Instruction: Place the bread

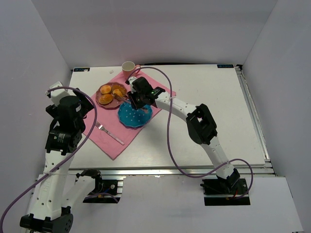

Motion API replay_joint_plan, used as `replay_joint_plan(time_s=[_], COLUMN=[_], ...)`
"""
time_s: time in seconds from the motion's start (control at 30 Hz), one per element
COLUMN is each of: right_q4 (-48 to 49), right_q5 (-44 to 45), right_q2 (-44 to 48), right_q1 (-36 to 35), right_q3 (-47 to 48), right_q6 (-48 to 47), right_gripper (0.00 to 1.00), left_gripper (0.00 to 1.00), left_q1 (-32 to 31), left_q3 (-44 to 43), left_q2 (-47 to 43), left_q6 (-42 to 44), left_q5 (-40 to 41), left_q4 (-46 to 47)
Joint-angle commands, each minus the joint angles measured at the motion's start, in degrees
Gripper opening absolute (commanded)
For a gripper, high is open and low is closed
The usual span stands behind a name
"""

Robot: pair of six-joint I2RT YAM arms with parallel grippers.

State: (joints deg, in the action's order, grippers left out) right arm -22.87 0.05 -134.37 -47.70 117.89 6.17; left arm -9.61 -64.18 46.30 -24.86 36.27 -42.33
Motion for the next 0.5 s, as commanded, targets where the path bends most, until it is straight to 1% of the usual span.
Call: replay_joint_plan(time_s=[0.0, 0.07, 0.1, 0.2, 0.27, 0.3, 0.33, 0.4, 0.47], right_q4=[2.31, 2.39, 2.66, 1.96, 1.34, 0.64, 0.55, 0.64, 0.46], right_q5=[0.47, 1.44, 1.7, 3.37, 5.13, 5.65, 7.22, 9.16, 10.66], right_q2=[6.9, 9.28, 11.91, 17.36, 20.18, 23.15, 24.58, 28.96, 31.17], right_q1=[-0.28, -0.64, -0.72, -1.25, -1.78, -2.04, -2.3, -3.71, -5.11], right_q3=[2.18, 1.3, 0.51, -3.79, -8.53, -10.46, -14.75, -19.42, -25.12], right_q6=[1.29, 1.56, 1.91, 3.13, 4.1, 4.63, 5.68, 6.74, 8.14], right_gripper=[0.32, 0.33, 0.33, 0.34, 0.34, 0.34, 0.34, 0.35, 0.34], left_gripper=[0.98, 0.98, 0.98, 0.98, 0.98, 0.98, 0.98, 0.98, 0.98], left_q1=[-0.24, -0.24, -0.24, -0.24, -0.24, -0.24, -0.24, -0.24, -0.24], left_q3=[-0.15, -0.59, -0.68, -0.59, -0.42, -0.07, 0.11, 0.64, 0.81], left_q2=[-0.6, -0.6, -0.69, -1.21, -1.39, -1.83, -2.09, -2.88, -3.5], left_q6=[0.25, 0.17, -0.01, -0.27, -0.45, -0.62, -0.63, -0.89, -0.98], left_q5=[0.29, -0.06, -0.32, -1.47, -2.08, -2.78, -3.05, -4.01, -4.72], left_q4=[0.58, 0.49, 0.49, 0.67, 0.49, 0.49, 0.49, 0.4, 0.31])
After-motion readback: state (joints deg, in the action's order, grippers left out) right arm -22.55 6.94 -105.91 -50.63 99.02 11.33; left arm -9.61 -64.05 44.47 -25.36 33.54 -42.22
